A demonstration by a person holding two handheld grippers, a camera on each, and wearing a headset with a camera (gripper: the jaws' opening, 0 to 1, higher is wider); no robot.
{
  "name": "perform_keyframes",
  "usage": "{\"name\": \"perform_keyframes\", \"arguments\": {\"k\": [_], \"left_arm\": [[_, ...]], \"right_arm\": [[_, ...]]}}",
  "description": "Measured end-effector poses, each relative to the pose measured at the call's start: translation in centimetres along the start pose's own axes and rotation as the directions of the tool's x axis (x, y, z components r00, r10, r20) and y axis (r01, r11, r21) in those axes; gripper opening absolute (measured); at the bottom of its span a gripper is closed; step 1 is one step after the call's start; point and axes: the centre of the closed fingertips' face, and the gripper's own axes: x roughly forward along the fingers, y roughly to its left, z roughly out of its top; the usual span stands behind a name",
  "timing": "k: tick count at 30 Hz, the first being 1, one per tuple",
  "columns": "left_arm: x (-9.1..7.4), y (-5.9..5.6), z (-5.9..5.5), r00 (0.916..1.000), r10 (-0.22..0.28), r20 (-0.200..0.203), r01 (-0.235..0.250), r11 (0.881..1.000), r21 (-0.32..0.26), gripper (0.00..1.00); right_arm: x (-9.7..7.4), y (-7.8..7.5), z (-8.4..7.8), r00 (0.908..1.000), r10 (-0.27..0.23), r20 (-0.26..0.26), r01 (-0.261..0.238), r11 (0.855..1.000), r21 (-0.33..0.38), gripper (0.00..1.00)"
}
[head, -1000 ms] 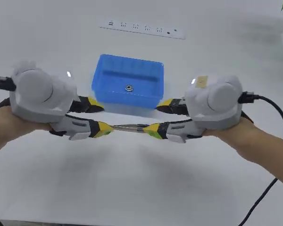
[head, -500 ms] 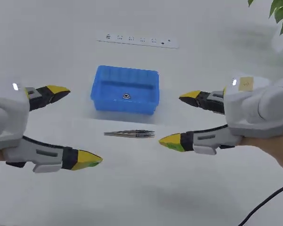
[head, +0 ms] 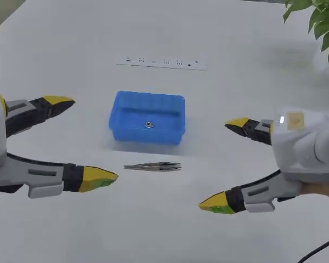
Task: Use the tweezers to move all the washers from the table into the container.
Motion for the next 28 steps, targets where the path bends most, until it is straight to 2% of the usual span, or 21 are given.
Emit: {"name": "perform_keyframes", "arguments": {"k": [5, 9, 14, 19, 28], "left_arm": [[-0.4, 0.0, -0.1, 1.0000, 0.007, -0.006, -0.007, 1.000, 0.000, 1.00], [-1.1, 0.0, -0.4, 0.9998, 0.003, -0.018, -0.003, 1.000, 0.002, 1.00], [-1.6, 0.1, -0.5, 0.9998, 0.009, -0.015, -0.009, 1.000, -0.002, 1.00], [-1.6, 0.1, -0.6, 0.9997, 0.002, -0.026, -0.002, 1.000, 0.008, 1.00], [-1.4, -0.5, -0.5, 0.9996, -0.015, -0.022, 0.015, 1.000, 0.004, 1.00]], "right_arm": [[-0.4, 0.0, 0.3, 0.9999, -0.003, 0.016, 0.003, 1.000, 0.026, 1.00], [-0.7, 0.0, 0.1, 0.9999, -0.006, 0.012, 0.005, 0.999, 0.033, 1.00], [-0.9, 0.2, 0.1, 0.9999, -0.007, 0.015, 0.006, 0.999, 0.040, 1.00], [-1.0, 0.3, 0.0, 0.9999, -0.003, 0.010, 0.002, 0.999, 0.051, 1.00], [-1.4, 0.5, 0.0, 0.9998, -0.009, 0.017, 0.008, 0.998, 0.068, 1.00]]}}
